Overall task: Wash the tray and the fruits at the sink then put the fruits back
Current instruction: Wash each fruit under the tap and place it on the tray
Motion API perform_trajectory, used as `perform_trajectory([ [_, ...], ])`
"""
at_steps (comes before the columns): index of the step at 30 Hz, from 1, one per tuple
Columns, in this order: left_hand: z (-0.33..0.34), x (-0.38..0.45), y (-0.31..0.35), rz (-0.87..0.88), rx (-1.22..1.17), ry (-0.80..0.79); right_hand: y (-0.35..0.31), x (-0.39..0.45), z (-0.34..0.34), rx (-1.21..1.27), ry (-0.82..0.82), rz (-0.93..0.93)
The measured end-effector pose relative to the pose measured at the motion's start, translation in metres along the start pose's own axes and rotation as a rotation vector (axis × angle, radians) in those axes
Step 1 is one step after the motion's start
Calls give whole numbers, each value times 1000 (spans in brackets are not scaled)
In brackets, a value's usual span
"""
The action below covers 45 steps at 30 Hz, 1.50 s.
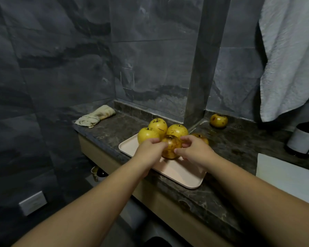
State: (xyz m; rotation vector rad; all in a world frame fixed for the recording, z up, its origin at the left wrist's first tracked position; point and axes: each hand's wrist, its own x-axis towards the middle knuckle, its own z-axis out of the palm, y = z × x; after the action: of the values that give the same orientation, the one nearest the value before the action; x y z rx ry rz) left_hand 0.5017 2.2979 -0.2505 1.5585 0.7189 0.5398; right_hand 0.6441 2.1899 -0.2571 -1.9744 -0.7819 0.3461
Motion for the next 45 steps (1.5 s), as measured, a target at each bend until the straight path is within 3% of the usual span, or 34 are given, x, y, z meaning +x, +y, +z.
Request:
perform_trajectory([
  [5, 6, 8, 32, 317, 395, 48, -7, 5, -36, 25, 4, -30],
  [10, 51, 35, 70, 486, 570, -99, -9, 12, -111, -120, 43, -71],
  [19, 155, 139, 109, 453, 792, -366, 48, 100, -208, -189, 178, -6],
  [26, 232, 224, 97, 386, 1035, -398, 112, 184, -220, -394, 197, -16],
  [36, 276, 290, 79, 324, 1072, -465, 144, 250, -193, -416, 199, 22],
  [40, 277, 284, 81, 360, 938, -413, 144, 240, -196, -313, 254, -23],
  [45, 283, 243, 97, 287, 607, -470, 144, 188, -229, -279, 326, -75],
])
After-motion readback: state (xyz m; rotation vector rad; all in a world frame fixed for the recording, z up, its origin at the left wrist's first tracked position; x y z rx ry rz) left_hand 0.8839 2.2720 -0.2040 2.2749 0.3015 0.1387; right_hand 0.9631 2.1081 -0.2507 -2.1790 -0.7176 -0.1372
